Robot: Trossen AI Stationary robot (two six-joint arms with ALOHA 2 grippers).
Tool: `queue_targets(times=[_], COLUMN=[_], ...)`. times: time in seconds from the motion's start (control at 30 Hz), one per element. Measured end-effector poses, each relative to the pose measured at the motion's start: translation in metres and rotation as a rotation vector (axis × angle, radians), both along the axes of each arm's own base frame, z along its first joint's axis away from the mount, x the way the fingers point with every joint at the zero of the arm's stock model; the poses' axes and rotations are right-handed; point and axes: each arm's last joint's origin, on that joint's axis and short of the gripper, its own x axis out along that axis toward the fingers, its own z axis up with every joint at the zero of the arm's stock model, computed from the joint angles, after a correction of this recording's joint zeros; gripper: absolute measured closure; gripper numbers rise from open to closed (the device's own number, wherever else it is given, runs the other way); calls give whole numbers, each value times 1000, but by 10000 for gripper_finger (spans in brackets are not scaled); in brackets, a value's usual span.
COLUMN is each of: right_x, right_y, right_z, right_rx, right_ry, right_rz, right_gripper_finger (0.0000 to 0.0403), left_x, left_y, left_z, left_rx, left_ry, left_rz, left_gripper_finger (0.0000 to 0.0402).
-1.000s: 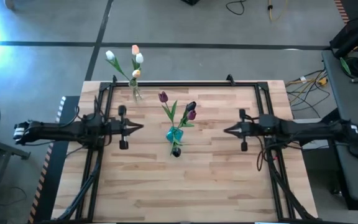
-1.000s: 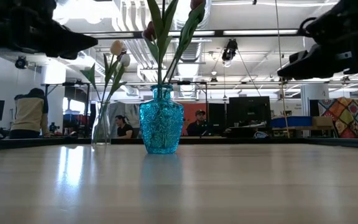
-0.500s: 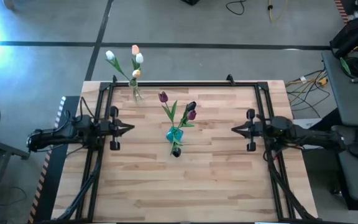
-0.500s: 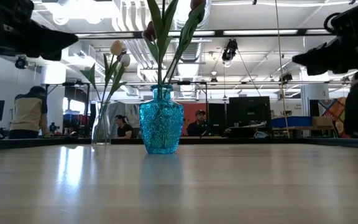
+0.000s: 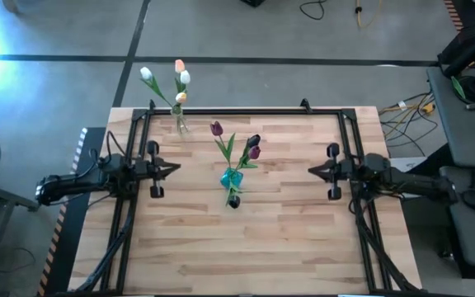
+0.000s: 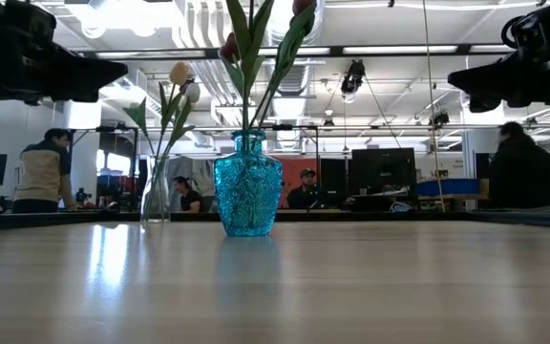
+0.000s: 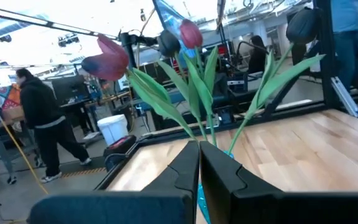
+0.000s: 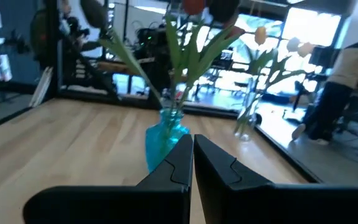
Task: Sort flowers into vase by color
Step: Return to Home Position
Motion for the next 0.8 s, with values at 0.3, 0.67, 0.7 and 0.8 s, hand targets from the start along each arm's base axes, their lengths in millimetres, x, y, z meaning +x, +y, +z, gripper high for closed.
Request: queue_targets(times=[0.3,0.67,0.7,0.8], right_x=[-3,-7,-7,-8], right_y=[-13,-27,-27,-29], right_z=[0,0,0,-3], right_rx=[4,52,43,11], right_ry=[1,-10,-6,27], right_rz=[-147,-345,-370,-441], right_gripper_finger=[394,394,394,394], left_x=[-1,-2,-2,-2], left_y=[9,12,12,13], left_z=[-8,-6,-7,-7], left_rx=[-66,-75,-77,-90], left_ry=[72,49,54,58], left_rz=[34,34,43,62], left_gripper_finger=[401,401,401,401])
